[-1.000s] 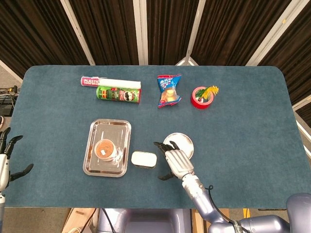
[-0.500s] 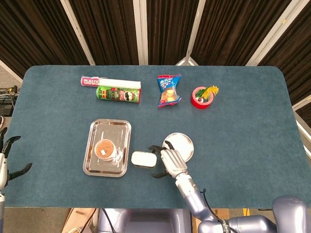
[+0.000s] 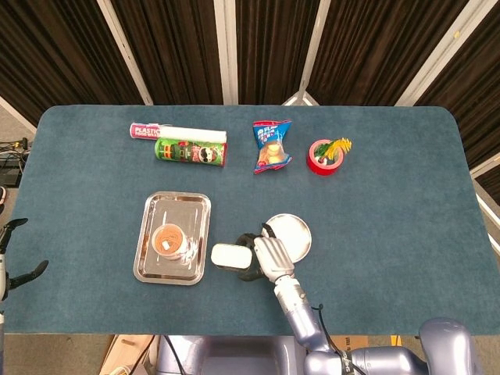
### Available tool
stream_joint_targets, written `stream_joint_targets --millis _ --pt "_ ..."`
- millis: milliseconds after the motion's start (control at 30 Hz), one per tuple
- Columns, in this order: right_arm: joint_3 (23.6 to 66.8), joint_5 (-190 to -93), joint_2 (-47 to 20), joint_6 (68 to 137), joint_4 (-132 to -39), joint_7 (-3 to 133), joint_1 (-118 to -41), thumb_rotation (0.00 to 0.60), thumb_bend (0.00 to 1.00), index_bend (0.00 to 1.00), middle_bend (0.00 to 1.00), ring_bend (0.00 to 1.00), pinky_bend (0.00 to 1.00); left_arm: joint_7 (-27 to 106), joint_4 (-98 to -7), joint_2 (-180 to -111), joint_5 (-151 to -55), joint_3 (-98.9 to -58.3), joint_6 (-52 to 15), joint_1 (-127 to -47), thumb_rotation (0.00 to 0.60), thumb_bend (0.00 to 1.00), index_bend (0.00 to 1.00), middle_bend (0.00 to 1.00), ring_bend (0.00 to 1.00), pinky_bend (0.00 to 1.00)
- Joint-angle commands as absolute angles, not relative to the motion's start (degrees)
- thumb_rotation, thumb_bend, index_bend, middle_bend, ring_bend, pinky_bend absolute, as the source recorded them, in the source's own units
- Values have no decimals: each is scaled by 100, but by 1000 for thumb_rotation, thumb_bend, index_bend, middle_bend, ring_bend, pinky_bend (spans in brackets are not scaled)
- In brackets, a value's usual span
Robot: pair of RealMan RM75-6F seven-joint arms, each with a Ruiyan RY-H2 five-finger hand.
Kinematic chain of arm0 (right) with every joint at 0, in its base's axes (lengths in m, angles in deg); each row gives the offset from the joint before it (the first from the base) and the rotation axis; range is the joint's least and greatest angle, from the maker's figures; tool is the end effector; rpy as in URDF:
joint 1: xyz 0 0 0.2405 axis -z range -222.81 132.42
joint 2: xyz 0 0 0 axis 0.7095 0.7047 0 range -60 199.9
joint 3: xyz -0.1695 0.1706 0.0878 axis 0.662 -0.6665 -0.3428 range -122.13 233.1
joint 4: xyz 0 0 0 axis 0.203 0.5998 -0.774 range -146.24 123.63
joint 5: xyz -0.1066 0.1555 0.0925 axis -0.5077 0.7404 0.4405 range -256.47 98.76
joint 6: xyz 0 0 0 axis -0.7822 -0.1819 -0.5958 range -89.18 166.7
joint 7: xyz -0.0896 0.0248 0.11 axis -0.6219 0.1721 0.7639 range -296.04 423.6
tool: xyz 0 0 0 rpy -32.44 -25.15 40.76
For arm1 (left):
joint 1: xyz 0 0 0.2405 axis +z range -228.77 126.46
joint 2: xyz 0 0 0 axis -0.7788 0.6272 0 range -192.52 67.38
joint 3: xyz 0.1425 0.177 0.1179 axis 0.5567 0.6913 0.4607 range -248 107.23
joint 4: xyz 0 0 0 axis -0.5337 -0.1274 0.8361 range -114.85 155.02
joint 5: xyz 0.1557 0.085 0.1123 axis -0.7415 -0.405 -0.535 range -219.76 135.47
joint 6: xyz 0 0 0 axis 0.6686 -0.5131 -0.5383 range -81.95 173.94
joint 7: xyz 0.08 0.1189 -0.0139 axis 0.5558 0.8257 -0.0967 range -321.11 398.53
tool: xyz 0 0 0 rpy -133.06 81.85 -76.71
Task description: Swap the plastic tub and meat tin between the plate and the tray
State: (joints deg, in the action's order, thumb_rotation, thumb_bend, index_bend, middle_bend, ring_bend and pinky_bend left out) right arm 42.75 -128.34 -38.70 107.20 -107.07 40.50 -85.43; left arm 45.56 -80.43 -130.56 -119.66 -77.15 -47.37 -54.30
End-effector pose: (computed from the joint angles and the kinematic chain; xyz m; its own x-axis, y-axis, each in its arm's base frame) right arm -0.0672 -0.2650 -0.0892 -0.0343 -0.4374 0.8986 -0.9863 -0.1306 -0.1012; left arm -0.2917 0.1797 0.1618 0.3113 -0.1659 0.9357 0.9447 0.1612 -0.2857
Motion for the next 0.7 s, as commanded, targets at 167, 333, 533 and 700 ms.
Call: stream_joint_targets --millis 167,333,533,700 --pt "4160 -13075 -4206 10903 -10402 4181 -8501 600 96 507 481 473 71 4471 -8051 -13041 -11896 -7780 -4690 -5414 600 43 260 0 0 29" --pt "4033 -13106 -4405 10978 -10140 4188 -8496 600 125 558 507 497 94 4438 -8058 -13042 -11872 -7810 -4677 -5400 600 43 262 0 0 29" --pt "3916 -13089 -4494 10925 -9967 4341 -8429 600 218 631 553 543 113 4402 -8071 -13044 -11864 -7843 -4679 -5380 600 45 265 0 0 29" --pt "3878 -13158 -4435 10862 -10009 4474 -8370 600 312 702 612 600 113 4367 -8077 -13042 -11825 -7868 -4640 -5378 600 65 266 0 0 29"
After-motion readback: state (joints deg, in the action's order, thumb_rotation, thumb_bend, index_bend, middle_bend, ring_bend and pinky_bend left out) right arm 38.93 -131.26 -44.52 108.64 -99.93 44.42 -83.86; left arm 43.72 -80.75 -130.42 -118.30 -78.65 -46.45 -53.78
